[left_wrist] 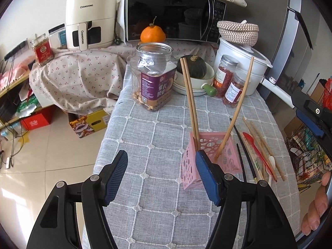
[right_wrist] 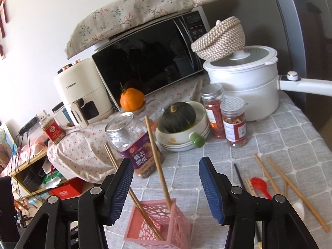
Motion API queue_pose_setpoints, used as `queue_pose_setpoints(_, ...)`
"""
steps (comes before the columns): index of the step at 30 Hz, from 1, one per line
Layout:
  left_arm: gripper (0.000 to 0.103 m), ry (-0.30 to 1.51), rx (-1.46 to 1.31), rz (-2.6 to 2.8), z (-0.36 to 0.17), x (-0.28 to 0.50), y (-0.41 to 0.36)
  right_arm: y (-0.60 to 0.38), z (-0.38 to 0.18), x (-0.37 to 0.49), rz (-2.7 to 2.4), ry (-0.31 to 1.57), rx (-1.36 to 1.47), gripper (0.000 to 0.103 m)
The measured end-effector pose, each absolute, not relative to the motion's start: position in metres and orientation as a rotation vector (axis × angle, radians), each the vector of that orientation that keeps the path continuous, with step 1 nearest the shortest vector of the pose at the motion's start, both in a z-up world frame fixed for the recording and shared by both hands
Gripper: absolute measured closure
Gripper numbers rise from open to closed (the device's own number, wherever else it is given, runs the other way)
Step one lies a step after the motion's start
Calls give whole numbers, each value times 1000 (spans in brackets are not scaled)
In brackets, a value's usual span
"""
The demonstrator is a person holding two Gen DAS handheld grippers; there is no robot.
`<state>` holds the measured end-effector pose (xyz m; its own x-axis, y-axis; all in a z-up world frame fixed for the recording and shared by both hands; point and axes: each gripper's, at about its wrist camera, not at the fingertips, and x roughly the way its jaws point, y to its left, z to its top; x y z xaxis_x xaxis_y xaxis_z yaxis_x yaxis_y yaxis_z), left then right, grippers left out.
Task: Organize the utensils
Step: 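Lower the chopsticks into the pink basket and open both tools, then grasp a black chopstick with the left tool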
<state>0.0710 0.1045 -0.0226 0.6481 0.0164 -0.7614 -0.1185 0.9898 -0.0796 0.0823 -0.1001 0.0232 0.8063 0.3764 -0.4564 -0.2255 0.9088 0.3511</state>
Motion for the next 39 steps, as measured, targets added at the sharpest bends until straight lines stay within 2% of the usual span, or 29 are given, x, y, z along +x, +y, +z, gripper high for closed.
queue_pose_setpoints(13, 26, 877, -67, -61, -16, 56, 36, -181, 12, 64, 212, 680, 214, 23)
queue_pose_setpoints(25, 27, 968, 33, -270, -38, 55, -67, -257, -18, 58, 82, 832, 218, 21)
queue_pose_setpoints(28, 37, 1010, 49, -293, -55, 66, -88, -275, -27, 58, 57, 869, 227, 21)
queue_pose_setpoints(30, 52, 1052, 52, -282, -70, 81, -97, -284, -33, 58, 48, 884, 221, 21)
queue_pose_setpoints(32, 63, 1107, 20, -249, -90, 101, -98, -289, -37, 58, 41, 898, 216, 21)
queue_pose_setpoints(39, 78, 1189, -39, -129, -139, 146, -93, -302, -45, 59, 52, 938, 231, 21)
